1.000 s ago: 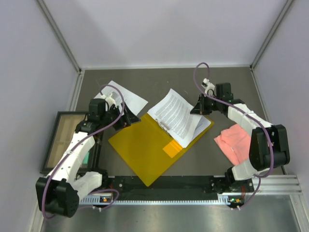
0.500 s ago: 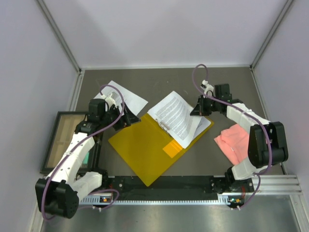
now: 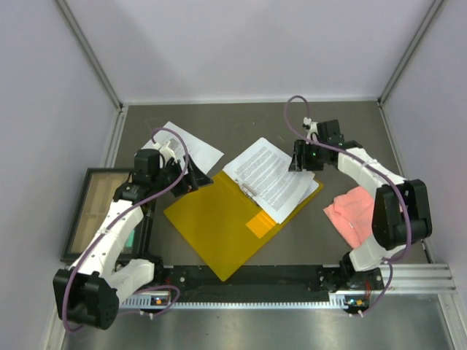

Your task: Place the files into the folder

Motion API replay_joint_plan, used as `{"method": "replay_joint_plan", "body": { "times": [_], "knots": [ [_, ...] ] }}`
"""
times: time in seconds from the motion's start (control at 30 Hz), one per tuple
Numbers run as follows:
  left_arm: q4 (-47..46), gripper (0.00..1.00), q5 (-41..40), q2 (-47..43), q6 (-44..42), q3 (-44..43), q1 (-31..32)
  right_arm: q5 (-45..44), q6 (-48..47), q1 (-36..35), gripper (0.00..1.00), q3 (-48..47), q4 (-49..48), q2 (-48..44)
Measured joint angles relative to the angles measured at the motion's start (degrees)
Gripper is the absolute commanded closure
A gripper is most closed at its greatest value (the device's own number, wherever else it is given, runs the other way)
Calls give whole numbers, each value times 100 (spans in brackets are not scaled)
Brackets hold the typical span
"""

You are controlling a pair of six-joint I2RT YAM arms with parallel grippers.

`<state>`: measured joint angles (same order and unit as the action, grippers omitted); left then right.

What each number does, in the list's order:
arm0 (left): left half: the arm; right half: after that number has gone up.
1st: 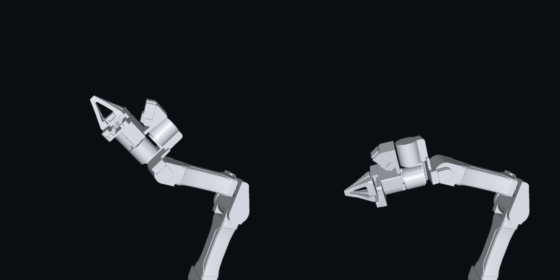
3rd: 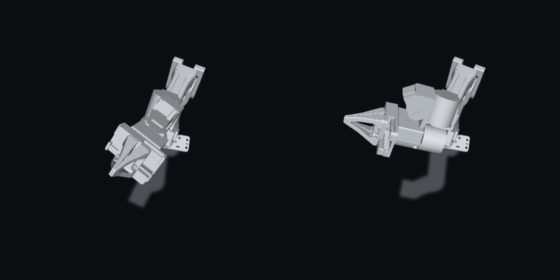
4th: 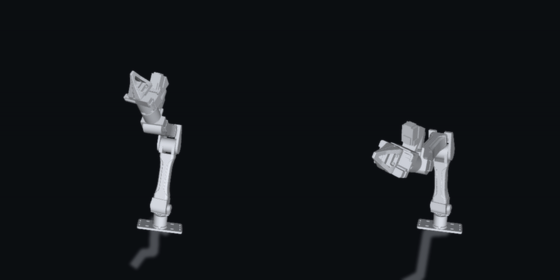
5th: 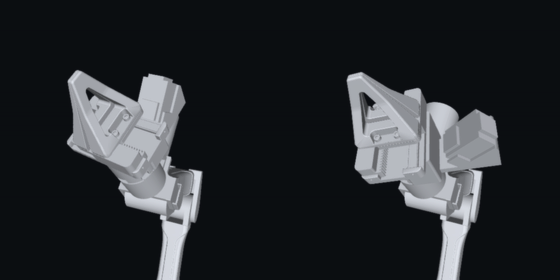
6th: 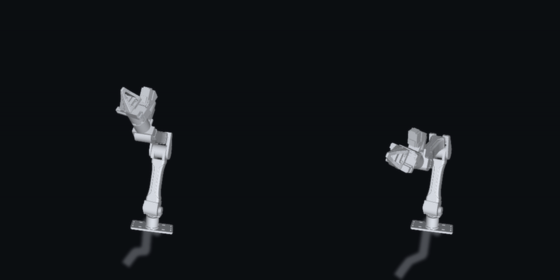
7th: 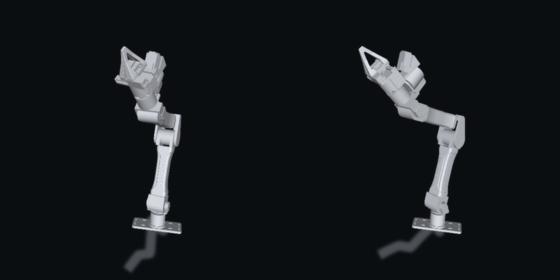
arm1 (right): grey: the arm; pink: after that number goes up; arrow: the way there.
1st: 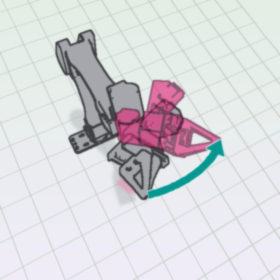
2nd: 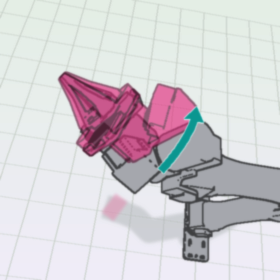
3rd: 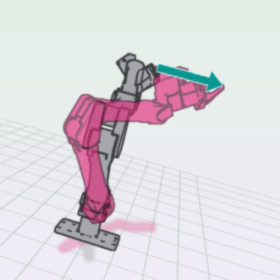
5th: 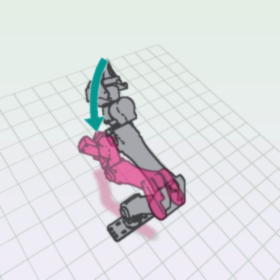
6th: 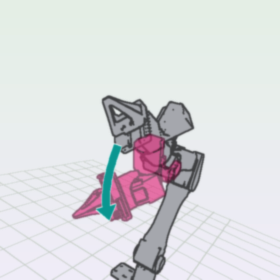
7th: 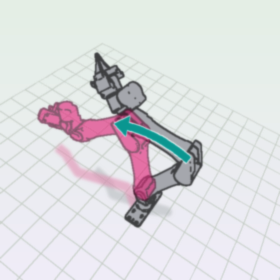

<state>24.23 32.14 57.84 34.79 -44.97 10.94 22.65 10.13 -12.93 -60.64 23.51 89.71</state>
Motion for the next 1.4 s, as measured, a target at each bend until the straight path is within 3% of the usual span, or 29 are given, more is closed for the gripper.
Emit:
{"method": "replay_joint_plan", "body": {
  "times": [0.2, 0.33, 0.47, 0.63, 0.8, 1.0, 1.17, 1.4],
  "knots": [
    [46, 20, -125, 57, 0, -59, 0, -2774, 122, -181, 37, -1014, 732, 348],
    [107, 21, -564, 326, -7, -337, 2, -3683, 173, -313, 36, -1639, 973, 431],
    [142, 23, -1226, 831, -28, -719, 0, -3298, 455, -920, 45, -2608, 793, 1034],
    [157, 23, -2363, 1777, -61, -1392, 2, -2385, 1115, -1823, 46, -3624, 247, 2271],
    [236, 23, -3272, 2885, -120, -2260, -11, -1488, 1458, -2243, 49, -4968, -61, 3775],
    [79, 23, -3746, 3679, -131, -2374, -39, -846, 1517, -2280, 51, -6317, -208, 5031],
    [-195, 23, -3866, 4192, -76, -2247, -42, -634, 1408, -2315, 49, -6557, -315, 5348],
    [-535, 23, -3834, 4207, -7, -1897, -46, -555, 1456, -2345, 46, -6811, -313, 5775]
  ]
}}
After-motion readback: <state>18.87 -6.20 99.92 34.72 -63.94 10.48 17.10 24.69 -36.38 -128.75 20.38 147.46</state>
